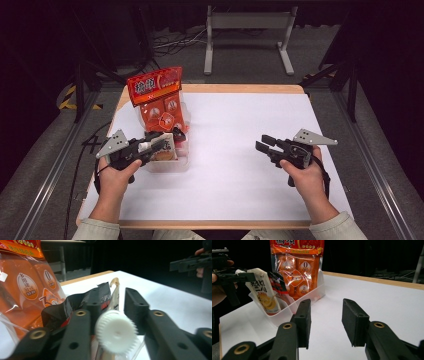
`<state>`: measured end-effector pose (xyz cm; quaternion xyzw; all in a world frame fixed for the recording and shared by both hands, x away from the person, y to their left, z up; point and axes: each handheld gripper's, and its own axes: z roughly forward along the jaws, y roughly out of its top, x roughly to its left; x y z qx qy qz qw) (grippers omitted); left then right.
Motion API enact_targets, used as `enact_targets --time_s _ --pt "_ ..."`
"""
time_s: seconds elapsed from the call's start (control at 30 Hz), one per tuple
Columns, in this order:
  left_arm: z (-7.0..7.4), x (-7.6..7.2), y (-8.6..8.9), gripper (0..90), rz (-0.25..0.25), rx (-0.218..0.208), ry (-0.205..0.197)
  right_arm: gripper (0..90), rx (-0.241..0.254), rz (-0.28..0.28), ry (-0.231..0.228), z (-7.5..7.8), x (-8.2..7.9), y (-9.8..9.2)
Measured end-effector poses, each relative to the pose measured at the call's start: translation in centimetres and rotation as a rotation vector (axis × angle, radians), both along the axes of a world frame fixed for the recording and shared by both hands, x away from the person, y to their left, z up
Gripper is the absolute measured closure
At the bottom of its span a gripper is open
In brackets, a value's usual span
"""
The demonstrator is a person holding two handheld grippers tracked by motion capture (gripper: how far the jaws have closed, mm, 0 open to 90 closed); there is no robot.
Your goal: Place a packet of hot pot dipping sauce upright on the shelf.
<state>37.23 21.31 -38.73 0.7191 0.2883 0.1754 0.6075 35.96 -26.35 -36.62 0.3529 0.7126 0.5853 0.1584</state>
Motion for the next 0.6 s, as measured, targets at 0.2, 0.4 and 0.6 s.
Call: enact_targets --time_s 0.2,0.4,0.6 --pt "0.6 -0.3 -0.6 33.9 0.046 0.033 -0.031 57.8 -0.003 0.000 -0.010 0.0 0.0 -0.1" --pt "1.5 -0.7 -0.5 14.1 0.102 0.022 -0.081 49.5 0.010 0.020 -0.021 0.0 0.1 -0.2" --pt "3.1 -2.3 0.7 8.8 0.111 0.058 -0.113 32.1 -0.056 0.045 -0.131 0.0 0.0 -0.5"
